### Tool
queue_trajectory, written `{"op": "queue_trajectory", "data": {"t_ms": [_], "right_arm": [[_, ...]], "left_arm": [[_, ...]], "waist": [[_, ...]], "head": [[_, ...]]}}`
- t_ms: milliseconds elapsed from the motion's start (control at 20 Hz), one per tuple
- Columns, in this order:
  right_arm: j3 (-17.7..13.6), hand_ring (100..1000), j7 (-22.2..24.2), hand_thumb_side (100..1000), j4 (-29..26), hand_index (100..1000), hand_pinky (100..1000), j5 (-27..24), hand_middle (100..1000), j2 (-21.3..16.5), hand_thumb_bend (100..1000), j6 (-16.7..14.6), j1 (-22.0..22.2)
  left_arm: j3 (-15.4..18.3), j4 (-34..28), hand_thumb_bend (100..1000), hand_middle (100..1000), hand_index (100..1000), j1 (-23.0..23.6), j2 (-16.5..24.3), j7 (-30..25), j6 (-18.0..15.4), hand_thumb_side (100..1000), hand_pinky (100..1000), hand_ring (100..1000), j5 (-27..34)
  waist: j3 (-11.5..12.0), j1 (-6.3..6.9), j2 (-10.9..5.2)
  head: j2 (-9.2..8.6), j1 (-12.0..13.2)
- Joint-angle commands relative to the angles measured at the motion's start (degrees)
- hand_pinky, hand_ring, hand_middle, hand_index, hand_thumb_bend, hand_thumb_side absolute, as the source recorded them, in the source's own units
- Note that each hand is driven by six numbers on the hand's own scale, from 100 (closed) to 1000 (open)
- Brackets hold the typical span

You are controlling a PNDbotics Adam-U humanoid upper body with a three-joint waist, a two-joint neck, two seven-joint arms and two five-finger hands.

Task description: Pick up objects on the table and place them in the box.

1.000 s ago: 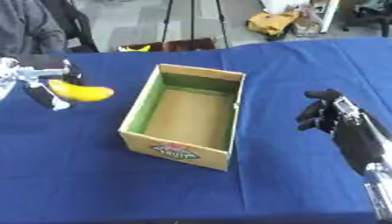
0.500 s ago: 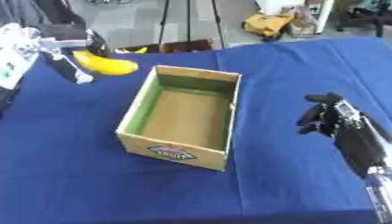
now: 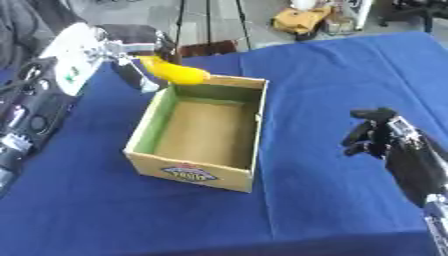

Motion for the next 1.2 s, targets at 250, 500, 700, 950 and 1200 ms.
{"op": "queue_trajectory", "data": {"t_ms": [250,500,700,950,1200], "right_arm": [[0.36,609,0.69,894,-0.66,808,578,0.22,524,-0.32,100,0.01,-1.02],[0.77,609,1.22,916,-0.64,789,579,0.47,524,-0.28,100,0.08,-1.02],[0.86,609,1.54,918,-0.58,785,579,0.62,524,-0.22,100,0.08,-0.94],[0.84,608,1.62,913,-0.55,786,580,0.65,523,-0.2,100,0.06,-0.94],[0.46,608,1.41,914,-0.47,786,580,0.55,522,-0.02,100,-0.03,-0.79]], "left_arm": [[-1.87,2.43,100,618,708,0.84,-2.55,-11.9,-12.13,217,706,633,-0.43],[-3.28,3.88,106,625,717,2.38,-3.8,-15.31,-13.23,296,703,631,3.25],[-3.8,5.13,293,661,744,2.87,-4.32,-15.69,-13.65,404,714,660,3.52],[-3.65,5.57,1000,748,814,2.81,-4.38,-15.71,-14.09,783,757,743,3.17],[-0.89,1.04,1000,744,810,2.75,-2.84,-13.77,-11.4,910,755,738,1.84]], "waist": [[-0.3,-0.22,-0.25],[-0.27,-0.22,0.16],[-0.26,-0.24,0.25],[-0.21,-0.24,0.24],[0.55,-0.49,0.15]], "head": [[0.29,0.63],[0.29,0.64],[0.29,0.69],[0.29,0.64],[0.29,0.16]]}}
